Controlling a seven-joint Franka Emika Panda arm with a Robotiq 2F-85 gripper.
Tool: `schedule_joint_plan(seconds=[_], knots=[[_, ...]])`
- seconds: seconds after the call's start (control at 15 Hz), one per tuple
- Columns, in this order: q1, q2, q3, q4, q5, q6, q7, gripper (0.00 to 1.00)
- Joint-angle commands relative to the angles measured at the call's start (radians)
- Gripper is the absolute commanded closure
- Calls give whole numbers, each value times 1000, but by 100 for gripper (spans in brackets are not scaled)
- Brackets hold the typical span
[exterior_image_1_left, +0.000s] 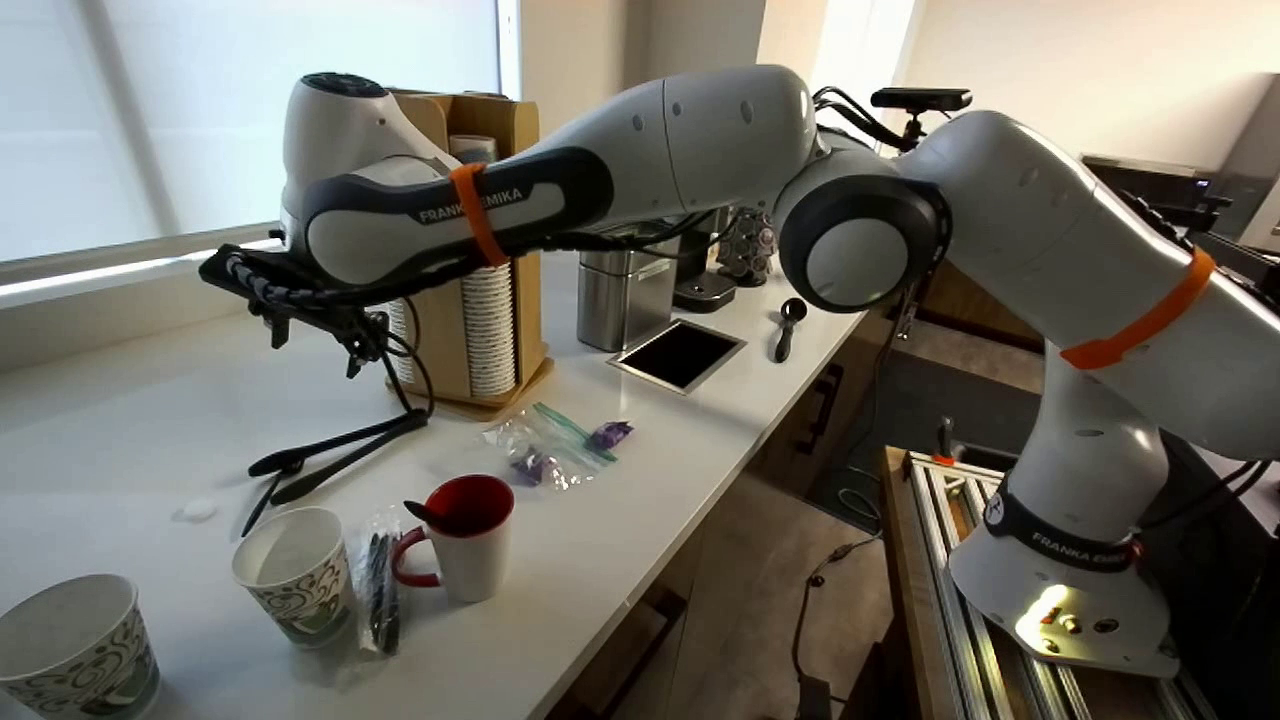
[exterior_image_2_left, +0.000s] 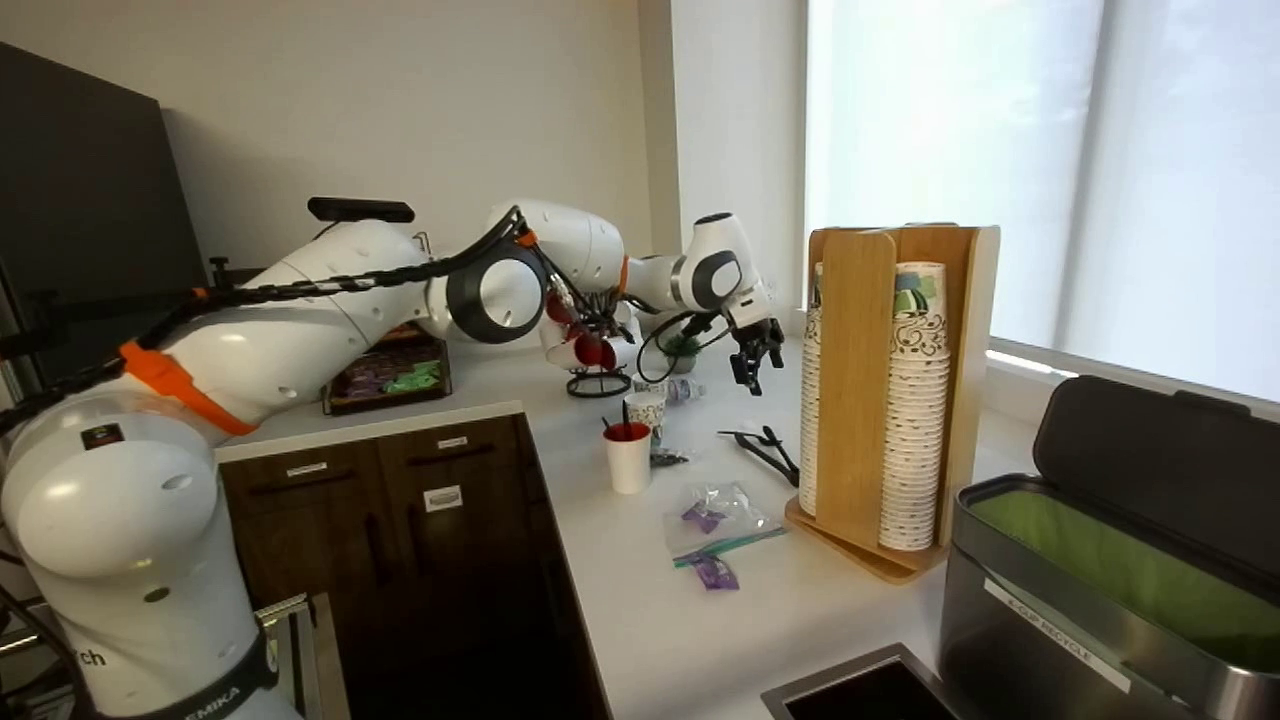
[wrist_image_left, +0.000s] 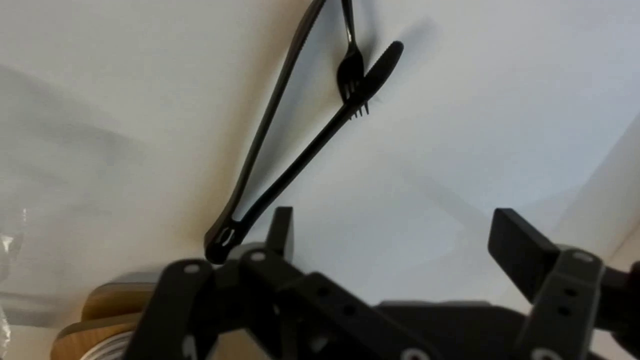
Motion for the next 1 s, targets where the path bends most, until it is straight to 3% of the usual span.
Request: schedule_joint_plan(seconds=[0.0,0.33,0.4,0.67,0.93], knots=[[-16,68,-10,109,-22,-106,103,0],[-47,106,15,184,-33,-313,80,0],[-32,58,-4,99,-24,-250,62,0],[-34,60,-5,103,-24,-258,59,0],[-44,105,-4,168,-24,-371,50,0]])
